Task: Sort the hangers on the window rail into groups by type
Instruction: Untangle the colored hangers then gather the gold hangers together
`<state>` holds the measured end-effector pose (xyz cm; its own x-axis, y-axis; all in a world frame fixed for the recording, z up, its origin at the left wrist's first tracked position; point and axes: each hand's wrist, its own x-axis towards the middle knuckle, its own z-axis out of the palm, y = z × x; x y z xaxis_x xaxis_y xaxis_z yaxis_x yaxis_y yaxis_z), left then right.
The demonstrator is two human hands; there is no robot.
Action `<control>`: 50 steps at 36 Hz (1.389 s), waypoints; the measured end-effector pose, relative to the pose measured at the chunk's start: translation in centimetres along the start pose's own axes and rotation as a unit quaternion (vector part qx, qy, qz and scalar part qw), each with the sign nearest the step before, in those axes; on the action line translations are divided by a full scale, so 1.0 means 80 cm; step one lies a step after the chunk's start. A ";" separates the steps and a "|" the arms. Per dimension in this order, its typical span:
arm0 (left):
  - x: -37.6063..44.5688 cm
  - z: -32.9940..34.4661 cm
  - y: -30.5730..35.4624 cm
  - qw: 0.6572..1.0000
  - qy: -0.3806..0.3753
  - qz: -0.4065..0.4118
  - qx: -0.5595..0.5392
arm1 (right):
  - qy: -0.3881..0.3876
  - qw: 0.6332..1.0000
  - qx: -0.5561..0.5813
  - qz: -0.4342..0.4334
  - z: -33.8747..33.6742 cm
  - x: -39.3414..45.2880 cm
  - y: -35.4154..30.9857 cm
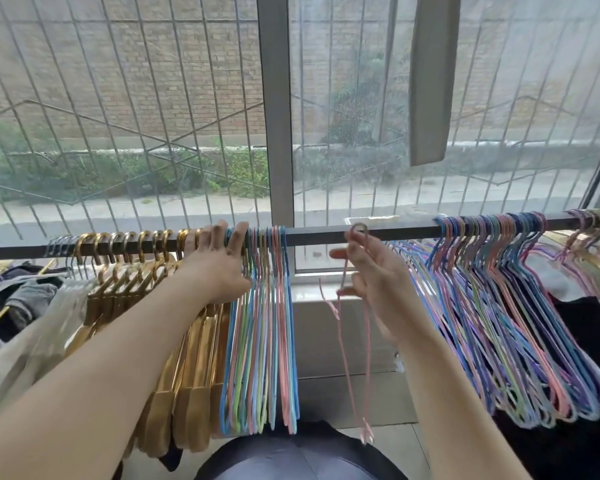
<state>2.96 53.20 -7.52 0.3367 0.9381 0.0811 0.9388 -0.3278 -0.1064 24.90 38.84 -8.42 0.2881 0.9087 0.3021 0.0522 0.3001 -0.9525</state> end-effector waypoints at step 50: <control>-0.297 0.195 0.151 0.417 -0.062 -0.148 -0.895 | 0.109 0.970 -0.192 0.099 -0.130 -0.102 0.098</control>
<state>5.18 28.69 -26.19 0.2845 0.9295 -0.2345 -0.4735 0.3490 0.8087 32.92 30.73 -18.75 0.5214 0.8423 0.1364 0.3161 -0.0422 -0.9478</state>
